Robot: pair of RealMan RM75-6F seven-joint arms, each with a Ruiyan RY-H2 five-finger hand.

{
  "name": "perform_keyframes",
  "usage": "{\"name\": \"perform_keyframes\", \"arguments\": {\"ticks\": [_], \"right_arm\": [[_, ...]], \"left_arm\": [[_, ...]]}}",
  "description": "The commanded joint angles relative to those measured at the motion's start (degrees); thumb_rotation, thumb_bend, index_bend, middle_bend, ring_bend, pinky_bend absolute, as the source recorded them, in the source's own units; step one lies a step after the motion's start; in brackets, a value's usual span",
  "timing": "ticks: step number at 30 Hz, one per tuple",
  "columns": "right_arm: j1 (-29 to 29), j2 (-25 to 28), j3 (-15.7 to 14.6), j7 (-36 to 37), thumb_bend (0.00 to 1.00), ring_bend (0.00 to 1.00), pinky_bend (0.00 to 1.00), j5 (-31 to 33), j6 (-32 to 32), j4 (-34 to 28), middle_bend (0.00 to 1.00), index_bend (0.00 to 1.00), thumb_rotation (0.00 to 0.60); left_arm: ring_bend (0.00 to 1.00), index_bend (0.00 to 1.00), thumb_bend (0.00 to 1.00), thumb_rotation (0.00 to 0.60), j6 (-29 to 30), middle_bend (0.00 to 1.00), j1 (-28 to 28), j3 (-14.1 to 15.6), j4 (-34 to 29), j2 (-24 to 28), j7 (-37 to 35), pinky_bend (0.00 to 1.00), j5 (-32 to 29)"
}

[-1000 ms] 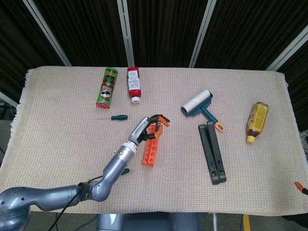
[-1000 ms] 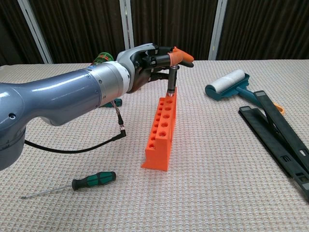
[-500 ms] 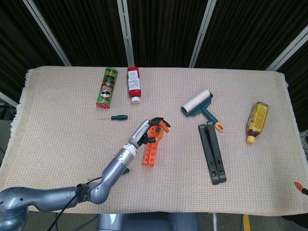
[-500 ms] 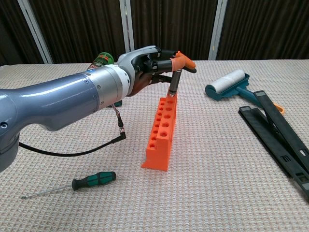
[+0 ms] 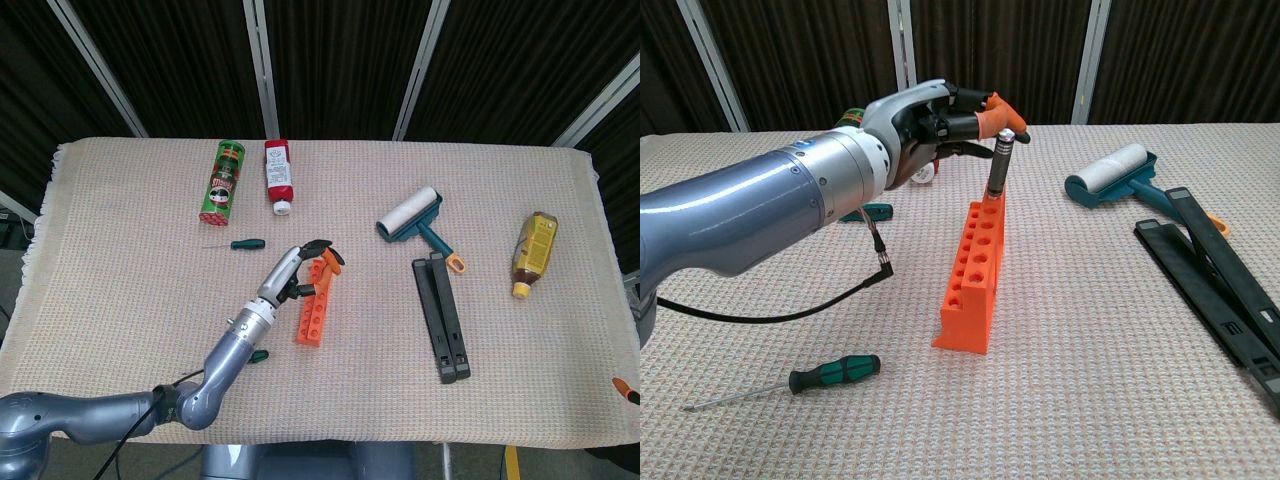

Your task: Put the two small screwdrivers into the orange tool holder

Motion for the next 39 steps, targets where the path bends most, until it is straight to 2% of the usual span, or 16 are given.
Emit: {"name": "perform_keyframes", "arguments": {"ticks": [1,4,6,8,10,15,20,22,26,28,34,39], "right_arm": [[0.1,0.0,0.0,-0.1,0.00,0.00,0.04,-0.1,0.0,-0.1,0.09,0.05,0.600],[0.1,-0.1,0.0,-0.2,0.00,0.00,0.04,-0.3,0.0,-0.2,0.09,0.05,0.600],[0.1,-0.1,0.0,-0.4,0.00,0.00,0.04,-0.4,0.2,-0.3,0.09,0.05,0.600],[0.1,0.0,0.0,-0.5,0.00,0.00,0.04,-0.5,0.2,-0.4,0.09,0.05,0.600],[0.1,-0.1,0.0,-0.5,0.00,0.00,0.04,-0.6,0.3,-0.4,0.09,0.05,0.600],[0.1,-0.2,-0.1,-0.3,0.00,0.00,0.04,-0.6,0.3,-0.2,0.09,0.05,0.600],[0.5,-0.2,-0.2,-0.3,0.00,0.00,0.04,-1.2,0.1,-0.2,0.09,0.05,0.600],[0.6,-0.3,-0.2,-0.4,0.00,0.00,0.04,-1.4,0.0,-0.3,0.09,0.05,0.600],[0.7,-0.4,-0.3,-0.7,0.00,0.00,0.04,-1.4,-0.1,-0.4,0.09,0.05,0.600],[0.8,-0.4,-0.3,-0.9,0.00,0.00,0.04,-1.5,-0.1,-0.5,0.09,0.05,0.600],[0.8,-0.4,-0.4,-1.2,0.00,0.00,0.04,-1.5,0.0,-0.9,0.09,0.05,0.600],[0.7,-0.2,-0.4,-1.4,0.00,0.00,0.04,-1.3,0.0,-1.1,0.09,0.05,0.600]], "left_arm": [[0.11,0.52,0.58,0.490,3.1,0.33,0.4,0.5,0.2,1.0,1.2,0.17,4.8],[0.11,0.52,0.58,0.473,4.4,0.31,0.2,0.5,0.5,1.4,1.9,0.16,6.8],[0.10,0.52,0.57,0.437,6.3,0.29,0.1,0.9,0.9,2.3,3.9,0.15,9.5],[0.07,0.52,0.56,0.396,7.8,0.25,0.2,1.7,1.2,3.2,6.3,0.12,11.3],[0.04,0.50,0.55,0.381,9.9,0.22,0.7,2.6,1.6,4.1,9.7,0.08,12.9],[0.01,0.48,0.55,0.379,14.5,0.18,3.7,5.6,0.7,7.8,20.0,0.05,13.7],[0.02,0.45,0.55,0.381,14.5,0.17,6.3,7.9,-1.2,13.1,28.3,0.05,10.5],[0.02,0.44,0.55,0.401,13.3,0.17,6.9,8.6,-1.9,15.5,31.6,0.05,8.2],[0.01,0.42,0.55,0.501,10.9,0.14,6.8,10.3,-2.0,19.1,40.3,0.02,3.7],[0.00,0.42,0.53,0.521,9.6,0.13,6.3,11.0,-1.4,19.7,43.6,0.01,1.5],[0.00,0.40,0.35,0.529,7.4,0.09,4.0,12.5,2.2,18.3,51.8,0.00,-3.7],[0.00,0.40,0.34,0.533,6.7,0.08,2.3,12.7,5.7,15.7,54.8,0.00,-6.3]]}}
